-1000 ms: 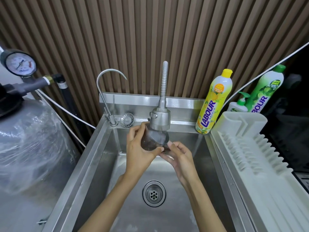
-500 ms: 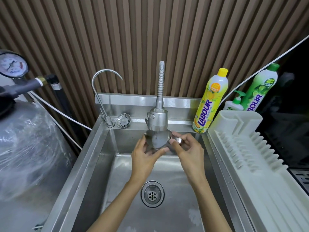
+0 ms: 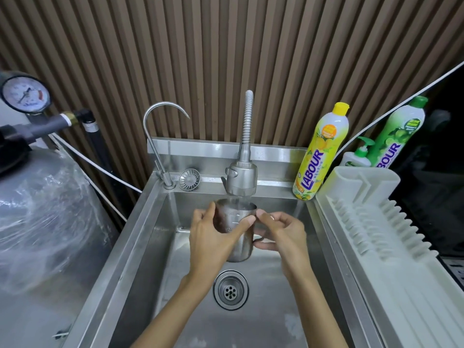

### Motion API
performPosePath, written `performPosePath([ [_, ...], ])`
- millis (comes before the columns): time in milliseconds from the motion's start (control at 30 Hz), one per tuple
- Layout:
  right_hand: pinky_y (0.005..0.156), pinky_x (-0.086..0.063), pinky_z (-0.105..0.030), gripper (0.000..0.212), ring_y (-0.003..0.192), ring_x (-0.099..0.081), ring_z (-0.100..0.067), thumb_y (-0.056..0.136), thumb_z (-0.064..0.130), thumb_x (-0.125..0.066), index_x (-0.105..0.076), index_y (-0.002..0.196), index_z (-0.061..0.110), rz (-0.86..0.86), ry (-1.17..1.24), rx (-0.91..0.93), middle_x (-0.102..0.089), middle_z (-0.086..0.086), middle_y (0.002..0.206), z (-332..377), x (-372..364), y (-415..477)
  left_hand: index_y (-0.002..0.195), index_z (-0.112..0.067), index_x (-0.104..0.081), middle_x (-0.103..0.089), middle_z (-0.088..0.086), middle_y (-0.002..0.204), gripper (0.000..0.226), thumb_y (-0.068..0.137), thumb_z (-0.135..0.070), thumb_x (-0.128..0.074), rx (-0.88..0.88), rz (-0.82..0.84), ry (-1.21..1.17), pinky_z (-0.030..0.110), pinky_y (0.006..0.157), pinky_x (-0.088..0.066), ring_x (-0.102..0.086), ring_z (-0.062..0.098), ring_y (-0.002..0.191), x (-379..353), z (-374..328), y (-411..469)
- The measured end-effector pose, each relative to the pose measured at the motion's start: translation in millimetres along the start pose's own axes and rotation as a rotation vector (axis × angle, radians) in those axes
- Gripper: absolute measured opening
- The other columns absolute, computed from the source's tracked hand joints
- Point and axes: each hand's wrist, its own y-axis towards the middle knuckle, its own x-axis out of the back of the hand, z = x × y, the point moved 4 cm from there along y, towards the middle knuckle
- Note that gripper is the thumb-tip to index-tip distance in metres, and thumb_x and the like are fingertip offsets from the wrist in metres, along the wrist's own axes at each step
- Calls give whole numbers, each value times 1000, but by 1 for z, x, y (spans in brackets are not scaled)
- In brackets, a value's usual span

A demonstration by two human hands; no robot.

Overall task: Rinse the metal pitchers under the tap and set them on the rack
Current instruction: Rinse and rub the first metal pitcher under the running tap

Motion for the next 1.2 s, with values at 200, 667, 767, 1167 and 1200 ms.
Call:
performPosePath([
  [200, 74, -51, -22, 26, 77, -68, -7, 76, 20, -74, -54, 60, 23, -160, -404, 335, -73, 9, 86, 29, 7, -11, 109, -12, -62, -72, 7, 100, 50, 63, -10, -83, 62, 248, -521, 8, 71, -49, -68, 4, 83, -24, 7, 6],
  [667, 67, -60, -35, 17, 71, -70, -24, 84, 16, -63, -53, 75, 7, 244, 221, -85, -68, -12, 81, -18, -17, 10, 122, -15, -58, -40, -4, 90, 100, 41, -72, -70, -125, -126, 30, 25, 82, -39, -44, 15, 94, 14, -11, 11],
  [767, 57, -60, -35, 25, 73, -72, -25, 84, 19, -68, -52, 67, 10, 62, -29, -15, -69, -3, 74, 2, -4, 5, 94, -18, -64, -46, -3, 78, 88, 40, -86, -56, -26, -32, 17, 24, 70, -41, -54, 16, 78, 9, -5, 5],
  [1167, 94, -46, -22, 21, 109, -60, 2, 88, 2, -57, -46, 72, 8, 177, 107, 191, -64, 10, 119, -4, -4, 7, 105, -49, -49, -60, -16, 110, 80, 41, -20, -87, -88, 70, -435, 11, 86, -45, -58, -6, 102, -18, -4, 22],
  [1200, 99, -44, -29, 21, 114, -59, -6, 89, 1, -56, -45, 72, 7, 240, 239, 140, -62, 5, 124, -14, -9, 12, 108, -46, -47, -54, -22, 108, 83, 43, -13, -87, -135, 52, -371, 4, 85, -39, -52, -16, 101, -13, -8, 23],
])
